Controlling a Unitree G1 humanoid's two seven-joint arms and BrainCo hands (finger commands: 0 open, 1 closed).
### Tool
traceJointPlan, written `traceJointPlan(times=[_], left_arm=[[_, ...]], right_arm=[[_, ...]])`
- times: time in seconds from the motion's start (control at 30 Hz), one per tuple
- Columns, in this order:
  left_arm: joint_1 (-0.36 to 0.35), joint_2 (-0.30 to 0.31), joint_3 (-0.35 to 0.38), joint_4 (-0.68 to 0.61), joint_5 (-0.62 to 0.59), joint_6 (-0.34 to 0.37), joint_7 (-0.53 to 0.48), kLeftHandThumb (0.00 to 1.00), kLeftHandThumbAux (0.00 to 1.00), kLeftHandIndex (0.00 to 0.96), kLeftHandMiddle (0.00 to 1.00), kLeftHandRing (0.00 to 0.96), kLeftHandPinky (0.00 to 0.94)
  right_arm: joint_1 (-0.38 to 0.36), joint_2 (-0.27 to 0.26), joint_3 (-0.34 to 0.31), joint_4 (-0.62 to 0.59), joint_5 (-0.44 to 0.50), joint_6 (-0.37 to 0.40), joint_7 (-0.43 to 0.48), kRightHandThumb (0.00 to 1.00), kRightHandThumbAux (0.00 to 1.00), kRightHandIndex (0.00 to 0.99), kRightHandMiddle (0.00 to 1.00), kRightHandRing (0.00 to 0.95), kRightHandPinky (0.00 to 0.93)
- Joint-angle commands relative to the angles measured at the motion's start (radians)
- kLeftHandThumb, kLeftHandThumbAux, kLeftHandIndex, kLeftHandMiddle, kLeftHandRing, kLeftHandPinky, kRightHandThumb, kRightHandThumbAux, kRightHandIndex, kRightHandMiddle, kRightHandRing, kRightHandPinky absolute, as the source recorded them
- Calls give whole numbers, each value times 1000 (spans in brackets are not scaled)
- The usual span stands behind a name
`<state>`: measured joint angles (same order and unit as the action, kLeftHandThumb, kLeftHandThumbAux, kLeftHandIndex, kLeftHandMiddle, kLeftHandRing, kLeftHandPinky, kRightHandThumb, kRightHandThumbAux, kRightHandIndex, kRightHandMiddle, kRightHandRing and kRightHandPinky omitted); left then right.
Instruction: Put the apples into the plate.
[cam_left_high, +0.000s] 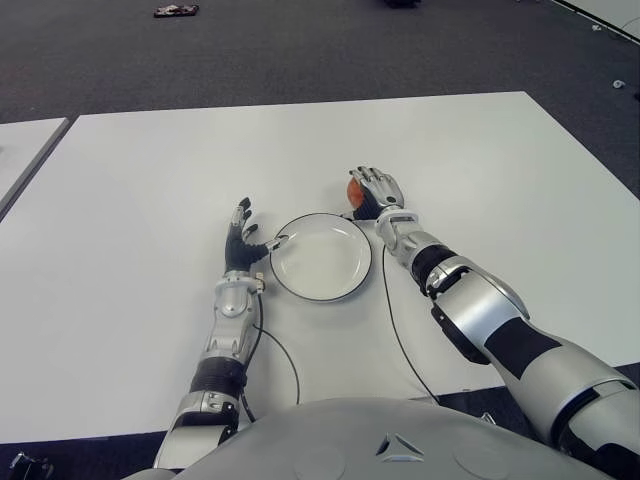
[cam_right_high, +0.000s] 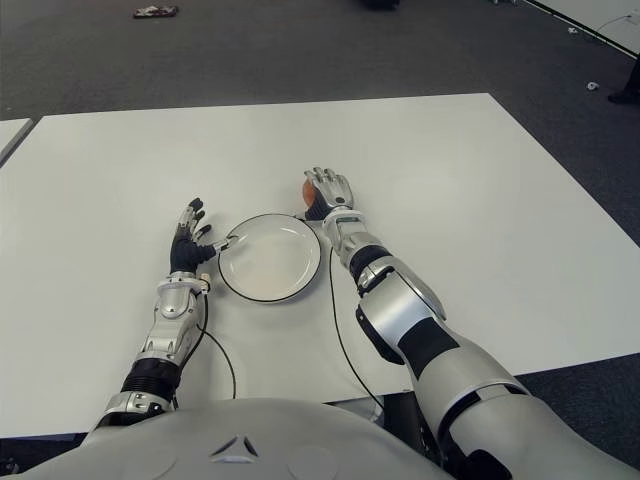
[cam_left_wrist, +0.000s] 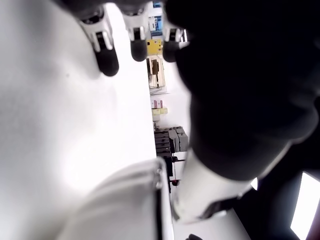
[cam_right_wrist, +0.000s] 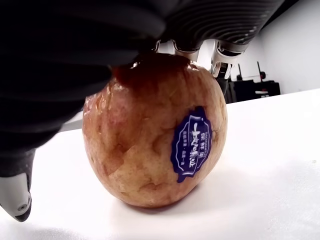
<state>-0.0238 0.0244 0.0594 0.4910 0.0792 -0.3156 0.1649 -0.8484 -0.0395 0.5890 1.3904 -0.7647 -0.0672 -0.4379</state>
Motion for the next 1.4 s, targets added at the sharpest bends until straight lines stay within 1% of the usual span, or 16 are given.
traceJointPlan(times=[0.03,0.3,0.6,1.2,1.4], left_arm=[[-3,-6,0,39,0,18,4,0,275,0,0,0,21],[-10,-6,2,61,0,3,7,0,271,0,0,0,27],[-4,-7,2,54,4,0,14,0,274,0,0,0,25],[4,-8,0,39,2,10,15,0,273,0,0,0,26],[8,-9,-2,30,6,16,19,0,271,0,0,0,31]], right_arm=[[42,18,14,18,-18,11,46,46,564,0,40,20,0],[45,26,17,18,-19,12,47,53,573,0,46,28,0],[51,27,15,20,-16,17,55,53,575,0,49,29,0],[67,2,7,21,-14,32,68,50,583,0,43,32,0],[88,-15,9,22,-17,33,66,52,584,0,45,34,0]])
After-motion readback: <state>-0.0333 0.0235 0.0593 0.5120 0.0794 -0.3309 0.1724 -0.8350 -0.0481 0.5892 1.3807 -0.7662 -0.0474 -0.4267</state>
